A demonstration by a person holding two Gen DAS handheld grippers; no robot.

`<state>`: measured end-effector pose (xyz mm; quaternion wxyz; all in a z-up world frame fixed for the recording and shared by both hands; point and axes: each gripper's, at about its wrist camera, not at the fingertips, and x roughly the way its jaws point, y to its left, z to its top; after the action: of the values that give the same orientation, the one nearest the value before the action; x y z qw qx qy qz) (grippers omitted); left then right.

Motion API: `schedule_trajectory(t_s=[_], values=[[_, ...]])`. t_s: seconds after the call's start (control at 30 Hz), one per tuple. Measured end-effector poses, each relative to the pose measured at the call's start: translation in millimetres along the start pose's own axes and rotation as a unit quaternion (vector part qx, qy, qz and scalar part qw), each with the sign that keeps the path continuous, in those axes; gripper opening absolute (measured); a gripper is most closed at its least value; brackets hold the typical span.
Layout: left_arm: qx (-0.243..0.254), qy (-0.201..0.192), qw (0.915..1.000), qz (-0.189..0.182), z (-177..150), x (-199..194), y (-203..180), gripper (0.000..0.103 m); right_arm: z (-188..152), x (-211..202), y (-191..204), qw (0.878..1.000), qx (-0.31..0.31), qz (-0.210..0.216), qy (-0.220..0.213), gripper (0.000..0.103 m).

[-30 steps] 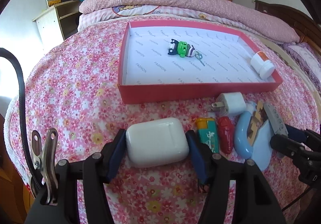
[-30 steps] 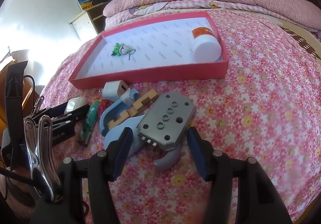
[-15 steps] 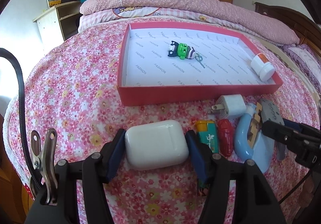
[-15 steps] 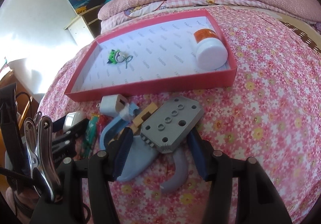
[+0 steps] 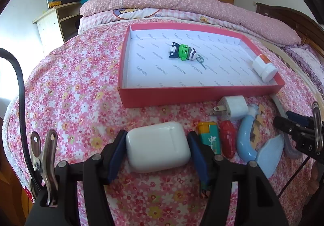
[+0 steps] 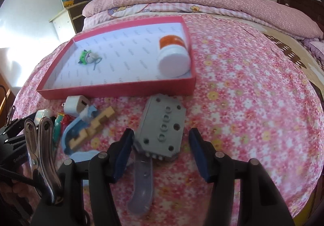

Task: Organize rigid objects
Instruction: 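Grasp the grey metal plate with the right tool while the left tool lifts the earbud case, then lower the earbud case and grey plate into the tray and open both tools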

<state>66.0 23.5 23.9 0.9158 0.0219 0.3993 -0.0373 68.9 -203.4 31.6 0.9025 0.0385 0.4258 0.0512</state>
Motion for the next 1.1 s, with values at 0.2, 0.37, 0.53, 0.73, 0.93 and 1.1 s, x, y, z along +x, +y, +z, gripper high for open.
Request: schedule_trajectory(t_s=[0.2,0.37,0.53,0.73,0.93,1.1], values=[[-0.005,-0.001,1.0,-0.001,0.1,0.1,0.2,0.064,5.2,4.5,2.3,1.0,0.01,0.012,0.003,0.058],[-0.004,-0.001,1.0,-0.001,0.3,0.3,0.0,0.063,-0.8,4.8,10.6,1.0,-0.023,-0.006,-0.007,0.058],[-0.008,0.0,0.9999,-0.011,-0.2,-2.4,1.4,0.062,-2.8,2.6,6.5,1.0,-0.014,-0.009,-0.016,0.045],[-0.001,-0.01,0.9998,-0.018,1.7,-13.9,-1.8,0.062,-4.0,-4.4,0.9,1.0,0.0,0.017,-0.021,0.045],[0.004,-0.026,0.9993,-0.026,12.5,-29.5,-8.7,0.062,-2.1,-16.8,8.3,0.999,-0.008,0.034,-0.035,0.045],[0.001,-0.033,0.9988,-0.035,27.2,-36.1,-9.9,0.062,3.2,-28.5,15.4,0.997,-0.012,0.054,-0.048,0.045]])
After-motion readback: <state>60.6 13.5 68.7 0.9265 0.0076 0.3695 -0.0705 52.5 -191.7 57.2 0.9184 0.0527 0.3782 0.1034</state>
